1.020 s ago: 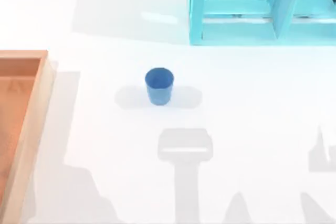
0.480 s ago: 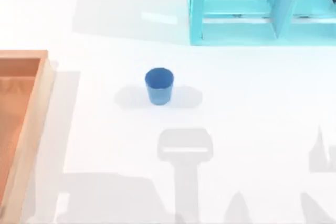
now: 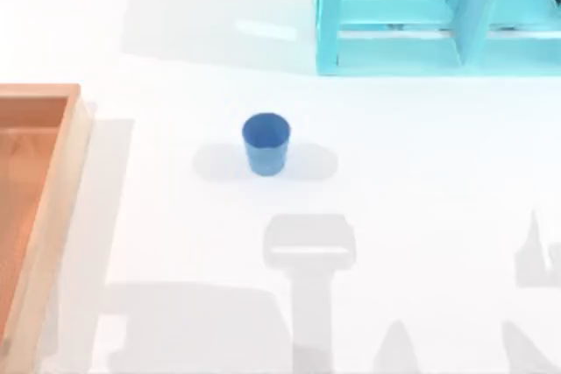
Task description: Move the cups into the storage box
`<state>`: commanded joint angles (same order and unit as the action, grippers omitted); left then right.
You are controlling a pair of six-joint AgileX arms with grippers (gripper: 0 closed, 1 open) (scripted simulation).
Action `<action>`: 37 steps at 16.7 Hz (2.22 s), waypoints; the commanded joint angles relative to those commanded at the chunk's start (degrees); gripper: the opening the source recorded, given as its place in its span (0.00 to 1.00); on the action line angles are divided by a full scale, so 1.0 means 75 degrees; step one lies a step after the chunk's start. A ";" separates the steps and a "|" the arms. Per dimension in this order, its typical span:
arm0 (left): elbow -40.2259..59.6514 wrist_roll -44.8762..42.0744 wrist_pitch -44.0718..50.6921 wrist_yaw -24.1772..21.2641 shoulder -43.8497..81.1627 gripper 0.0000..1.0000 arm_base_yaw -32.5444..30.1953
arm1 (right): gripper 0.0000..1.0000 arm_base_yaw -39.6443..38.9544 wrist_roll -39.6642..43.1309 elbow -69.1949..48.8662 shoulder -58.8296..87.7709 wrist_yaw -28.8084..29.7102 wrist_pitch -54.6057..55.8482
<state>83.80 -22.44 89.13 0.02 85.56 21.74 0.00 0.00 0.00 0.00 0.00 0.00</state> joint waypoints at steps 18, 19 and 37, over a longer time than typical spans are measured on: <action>1.1380 0.6680 0.1934 0.0322 0.8796 1.00 -0.6801 | 1.00 0.0000 0.0000 0.0000 0.0000 0.0000 0.0000; 1.1764 0.6961 0.1961 0.0330 0.9099 1.00 -0.7106 | 1.00 0.0000 0.0000 0.0000 0.0000 0.0000 0.0000; 1.5476 0.7488 0.2393 0.0308 1.2287 1.00 -0.7687 | 1.00 0.0000 0.0000 0.0000 0.0000 0.0000 0.0000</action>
<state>199.87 33.73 107.08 2.33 177.71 -35.91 0.00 0.00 0.00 0.00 0.00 0.00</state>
